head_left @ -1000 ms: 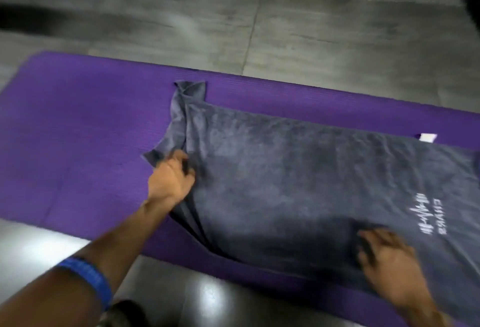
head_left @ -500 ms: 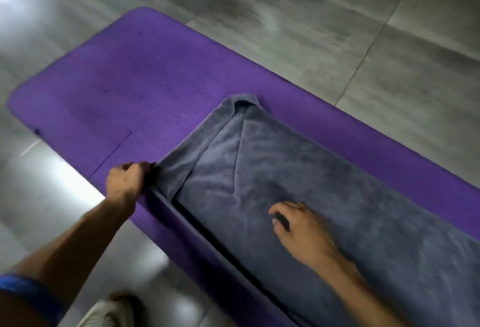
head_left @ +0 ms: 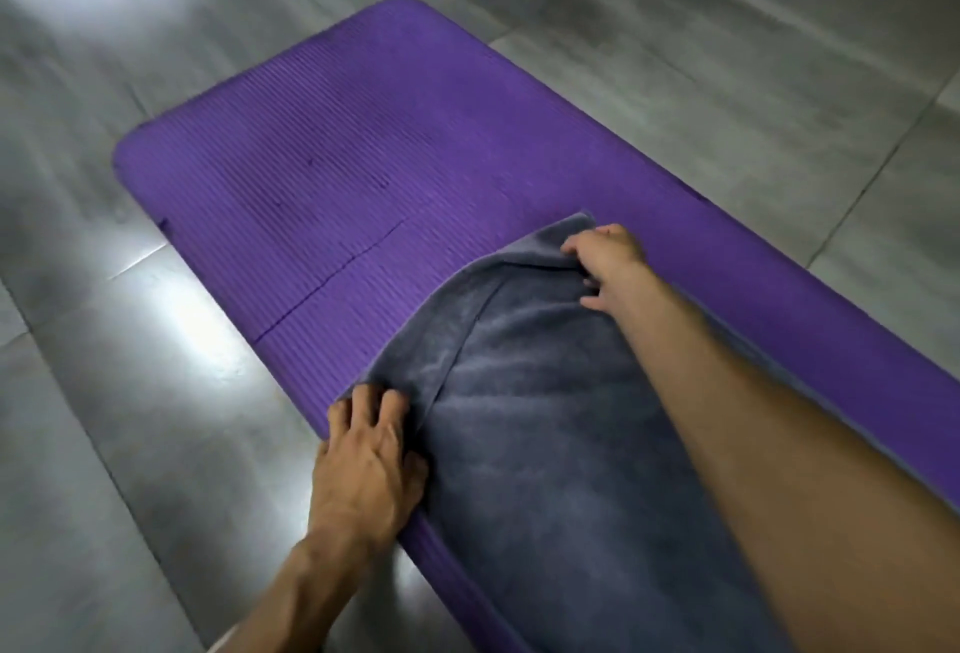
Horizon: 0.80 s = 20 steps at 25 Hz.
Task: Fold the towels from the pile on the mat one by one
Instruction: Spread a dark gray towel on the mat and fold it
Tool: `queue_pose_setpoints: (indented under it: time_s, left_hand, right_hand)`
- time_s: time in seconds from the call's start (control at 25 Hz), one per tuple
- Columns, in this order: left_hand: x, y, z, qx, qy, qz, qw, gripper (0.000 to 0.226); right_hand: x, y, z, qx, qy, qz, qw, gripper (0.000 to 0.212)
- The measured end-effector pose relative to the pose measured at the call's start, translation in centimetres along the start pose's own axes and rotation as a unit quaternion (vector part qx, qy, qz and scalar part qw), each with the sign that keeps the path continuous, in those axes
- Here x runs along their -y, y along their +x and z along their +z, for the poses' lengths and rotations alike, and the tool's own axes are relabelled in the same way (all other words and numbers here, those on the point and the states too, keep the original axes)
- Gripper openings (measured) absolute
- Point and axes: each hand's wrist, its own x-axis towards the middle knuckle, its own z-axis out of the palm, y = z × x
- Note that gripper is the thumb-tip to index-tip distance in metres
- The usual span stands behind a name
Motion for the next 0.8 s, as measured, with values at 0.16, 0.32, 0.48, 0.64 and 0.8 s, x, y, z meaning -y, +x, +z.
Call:
queue_pose_setpoints:
  time_s: [0.16, 0.32, 0.48, 0.64, 0.8]
  left_hand:
    - [1.7, -0.1, 0.3, 0.027, -0.030, 0.008, 0.999, 0.047]
    - [2.4, -0.6, -0.3, 0.025, 0.031, 0.097, 0.994, 0.036]
    - [2.4, -1.0, -1.1, 0.027, 0.028, 0.091, 0.995, 0.039]
    - [4.5, 0.0, -0.9, 0.020, 0.045, 0.078, 0.996, 0.041]
    - [5.6, 1.5, -0.8, 0.052, 0.061, 0.057, 0.995, 0.049]
  right_hand:
    - [0.2, 2.0, -0.1, -0.010, 0.071, -0.032, 0.997, 0.033]
    - [0.2, 3.3, -0.6, -0.057, -0.285, -0.137, 0.947, 0.025]
    - [0.5, 4.7, -0.1, -0.006, -0.180, -0.107, 0.978, 0.031]
    - [0.4, 6.0, -1.3, 0.028, -0.034, -0.202, 0.978, 0.043]
    - [-1.0, 5.9, -2.1, 0.049, -0.142, -0.261, 0.954, 0.048]
